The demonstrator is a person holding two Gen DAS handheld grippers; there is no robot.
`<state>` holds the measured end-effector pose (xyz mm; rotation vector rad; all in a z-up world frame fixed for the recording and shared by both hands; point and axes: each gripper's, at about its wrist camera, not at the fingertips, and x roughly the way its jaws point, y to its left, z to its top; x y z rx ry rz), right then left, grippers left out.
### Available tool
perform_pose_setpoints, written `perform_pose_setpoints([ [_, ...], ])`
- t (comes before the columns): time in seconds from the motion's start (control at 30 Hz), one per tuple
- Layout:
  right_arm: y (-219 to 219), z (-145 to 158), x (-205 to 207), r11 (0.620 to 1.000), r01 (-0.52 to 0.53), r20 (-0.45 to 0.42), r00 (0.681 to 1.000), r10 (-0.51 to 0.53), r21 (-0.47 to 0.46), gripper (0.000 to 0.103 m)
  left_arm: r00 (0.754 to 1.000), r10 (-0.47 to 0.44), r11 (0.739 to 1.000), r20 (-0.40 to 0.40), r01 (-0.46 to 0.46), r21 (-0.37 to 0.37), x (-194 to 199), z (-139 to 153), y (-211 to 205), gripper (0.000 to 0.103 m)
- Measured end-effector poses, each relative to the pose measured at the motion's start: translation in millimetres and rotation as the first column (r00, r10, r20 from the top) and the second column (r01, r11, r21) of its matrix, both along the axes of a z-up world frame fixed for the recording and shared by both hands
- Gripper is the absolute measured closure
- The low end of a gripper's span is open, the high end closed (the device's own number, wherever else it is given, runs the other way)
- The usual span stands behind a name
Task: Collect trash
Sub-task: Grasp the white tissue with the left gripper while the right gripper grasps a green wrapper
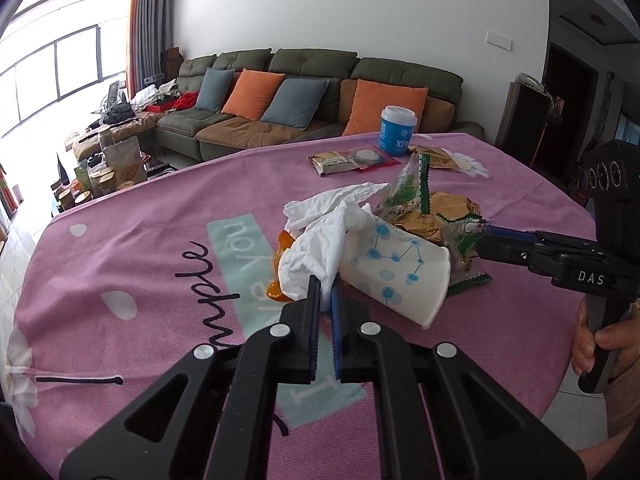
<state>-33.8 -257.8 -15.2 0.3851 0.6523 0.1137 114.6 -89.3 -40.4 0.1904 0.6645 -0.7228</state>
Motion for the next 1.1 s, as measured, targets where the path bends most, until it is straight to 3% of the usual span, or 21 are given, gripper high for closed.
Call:
perform_pose_setpoints([
  [0.07,-0.3,-1.2,-0.3,1.0,-0.007,-0.003,1.0,0.007,0.004,0.086,1.0,0.004,1.0,0.002,-0.004,-0.007,-1.3,1.2,2.3,0.099],
  [0.23,-0.2,-1.4,-1.9,1.0,-0.016,-0.004,1.0,0.016,-0.001,0.098,1.0,0.02,1.0,0.011,-0.02,-0.019,-4.9,4.4,9.9,0.1],
  [0.9,4.6,35.6,-15.2,0.999,-0.011,0.069,0.998,0.015,-0.052,0.101,0.991,0.123,0.986,0.058,-0.116,-0.118,-29.2,37.1,83.8,0.1],
  [1.0,-0.7,32.0,-14.7,0.998,0.037,0.056,0.998,-0.034,-0.049,0.09,0.989,0.138,0.984,0.06,-0.13,-0.125,-33.0,39.5,94.9,0.1],
  [1.07,-6.7,27.5,-15.2,0.995,0.078,0.036,0.996,-0.076,-0.061,0.061,0.988,0.146,0.982,0.057,-0.138,-0.126,-34.1,39.6,100.6,0.1],
  [1.1,-9.2,24.4,-14.8,0.994,0.085,0.021,0.996,-0.083,-0.062,0.06,0.987,0.148,0.982,0.055,-0.14,-0.126,-35.1,39.7,102.0,0.1],
])
